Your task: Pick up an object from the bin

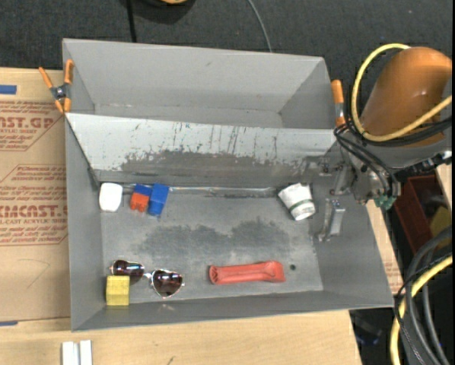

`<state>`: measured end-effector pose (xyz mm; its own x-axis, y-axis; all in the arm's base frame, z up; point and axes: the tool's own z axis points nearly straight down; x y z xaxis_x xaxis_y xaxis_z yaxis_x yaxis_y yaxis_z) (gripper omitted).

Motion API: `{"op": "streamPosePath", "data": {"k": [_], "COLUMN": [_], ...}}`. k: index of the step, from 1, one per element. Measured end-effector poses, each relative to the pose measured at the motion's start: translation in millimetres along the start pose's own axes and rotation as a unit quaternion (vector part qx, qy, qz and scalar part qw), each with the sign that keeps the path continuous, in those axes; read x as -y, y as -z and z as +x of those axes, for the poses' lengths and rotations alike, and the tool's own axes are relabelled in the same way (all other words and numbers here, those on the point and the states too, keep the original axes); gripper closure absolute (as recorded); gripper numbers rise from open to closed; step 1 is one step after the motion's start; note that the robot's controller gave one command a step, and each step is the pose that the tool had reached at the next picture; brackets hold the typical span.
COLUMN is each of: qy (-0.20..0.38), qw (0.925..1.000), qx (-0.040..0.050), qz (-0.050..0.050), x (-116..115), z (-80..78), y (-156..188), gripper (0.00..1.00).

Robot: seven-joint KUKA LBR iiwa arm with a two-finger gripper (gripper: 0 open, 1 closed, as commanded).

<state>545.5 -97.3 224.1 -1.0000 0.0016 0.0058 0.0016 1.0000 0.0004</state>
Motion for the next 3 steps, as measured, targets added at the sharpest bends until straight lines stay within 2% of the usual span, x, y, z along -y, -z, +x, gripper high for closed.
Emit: {"op": "streamPosePath", "data": {"k": [1,2,3], "qy": [0.001,0.027,0.074], "qw": [1.0,0.9996,0.9972], "qx": [0.0041,0.0058,0.0061], "qz": [0.001,0.001,0.001], "x": [-0.5,-28.3,-42.6], "z": [-1.5,3.5,11.5], "y": [4.8,-34.3,-94.4], "gripper": [0.0,0.0,0.0]}}
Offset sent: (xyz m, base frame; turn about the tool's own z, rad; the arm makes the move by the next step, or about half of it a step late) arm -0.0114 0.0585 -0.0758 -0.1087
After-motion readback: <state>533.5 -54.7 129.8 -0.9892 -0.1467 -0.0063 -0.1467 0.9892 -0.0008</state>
